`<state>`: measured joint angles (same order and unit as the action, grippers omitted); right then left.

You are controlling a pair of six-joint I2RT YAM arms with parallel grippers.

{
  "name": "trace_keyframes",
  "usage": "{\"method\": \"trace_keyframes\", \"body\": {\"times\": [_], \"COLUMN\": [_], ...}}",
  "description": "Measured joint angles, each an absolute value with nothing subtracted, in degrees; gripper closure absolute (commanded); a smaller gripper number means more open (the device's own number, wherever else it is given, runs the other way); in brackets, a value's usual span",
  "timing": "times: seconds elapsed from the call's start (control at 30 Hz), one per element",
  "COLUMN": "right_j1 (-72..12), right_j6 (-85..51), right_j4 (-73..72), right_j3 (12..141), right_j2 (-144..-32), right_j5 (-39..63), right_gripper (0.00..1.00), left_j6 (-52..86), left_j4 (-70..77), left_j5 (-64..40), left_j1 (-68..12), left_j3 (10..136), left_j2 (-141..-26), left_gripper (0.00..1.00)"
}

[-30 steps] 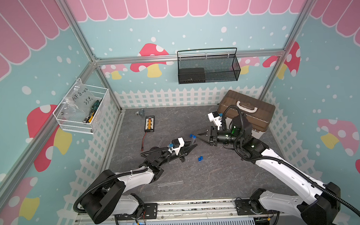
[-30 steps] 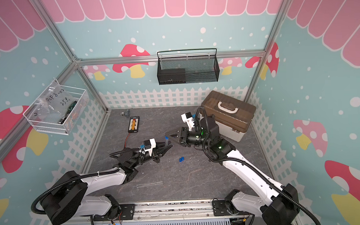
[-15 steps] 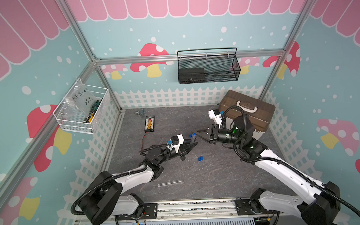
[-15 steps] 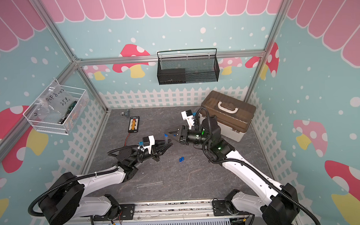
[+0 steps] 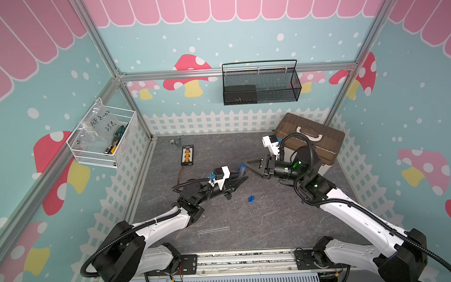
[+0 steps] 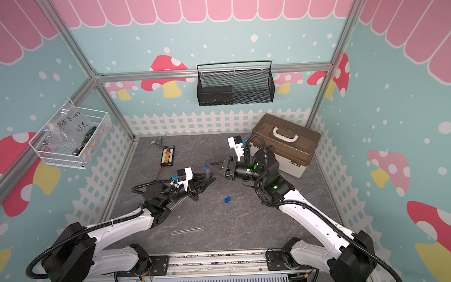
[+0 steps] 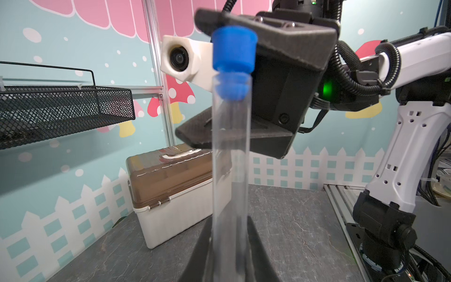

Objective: Insert stoppers into test tubes
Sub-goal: Insert the stopper into the test tube.

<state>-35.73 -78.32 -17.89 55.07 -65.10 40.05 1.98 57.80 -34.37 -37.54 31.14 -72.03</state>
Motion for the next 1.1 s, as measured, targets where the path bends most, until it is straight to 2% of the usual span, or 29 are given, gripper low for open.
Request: {"method": "trace_keyframes", "body": {"times": [1.1], "right_j1": [-35.73], "right_j6": [-78.24], "right_j4": [-21.37], "right_j3": [52.71], "right_j2": [-64.90], "right_j5": [37.43], "right_gripper": [0.64], "left_j6": [-0.56], "left_j4": [50.83], "left_j5": [-34.30], "left_j1": [-37.19], "left_j3": [33.80], "left_j2": [-71.35], "left_gripper": [1.00]}}
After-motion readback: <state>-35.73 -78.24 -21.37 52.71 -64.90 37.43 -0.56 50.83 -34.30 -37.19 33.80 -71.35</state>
